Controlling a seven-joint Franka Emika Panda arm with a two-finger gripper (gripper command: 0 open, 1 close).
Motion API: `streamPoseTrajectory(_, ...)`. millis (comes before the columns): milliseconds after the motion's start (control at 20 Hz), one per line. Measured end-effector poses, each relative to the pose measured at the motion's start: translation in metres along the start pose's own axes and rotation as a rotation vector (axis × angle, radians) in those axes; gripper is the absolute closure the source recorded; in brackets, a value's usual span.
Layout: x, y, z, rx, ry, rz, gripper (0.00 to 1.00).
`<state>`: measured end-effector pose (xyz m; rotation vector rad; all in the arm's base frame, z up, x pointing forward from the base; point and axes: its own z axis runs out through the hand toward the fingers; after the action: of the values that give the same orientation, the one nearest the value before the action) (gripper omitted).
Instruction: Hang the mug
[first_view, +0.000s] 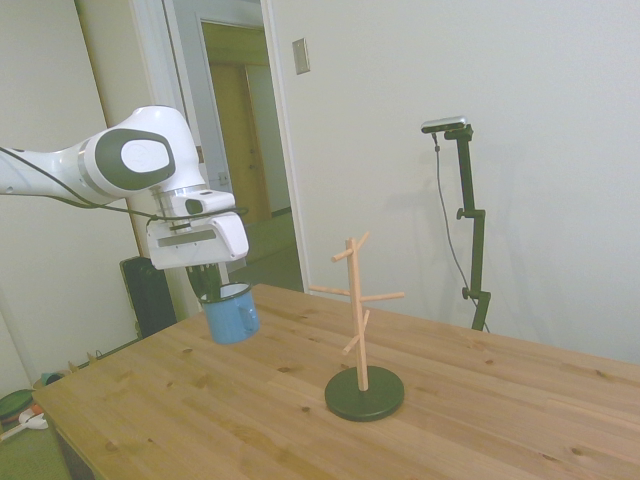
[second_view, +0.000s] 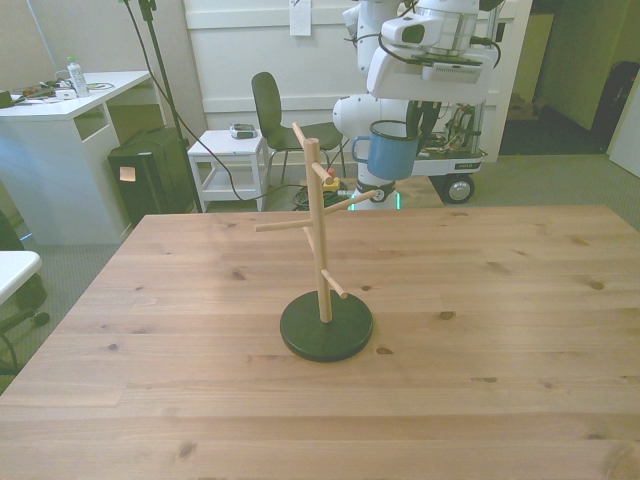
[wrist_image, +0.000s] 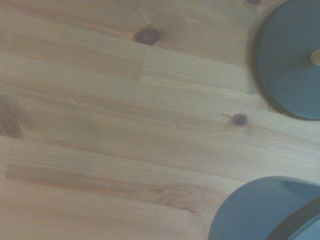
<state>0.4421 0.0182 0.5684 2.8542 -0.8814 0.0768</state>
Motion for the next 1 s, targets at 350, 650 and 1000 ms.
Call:
streamPoseTrajectory(350,0.023,0.035,-0.041,-0.053,0.031,-0.102,1.0)
streamPoseTrajectory(650,0.055,0.068,-0.078,-0.051,0.039,-0.123,1.0)
streamPoseTrajectory(1000,0.102,0.078,-0.074,-0.062,0.015,-0.124,1.0)
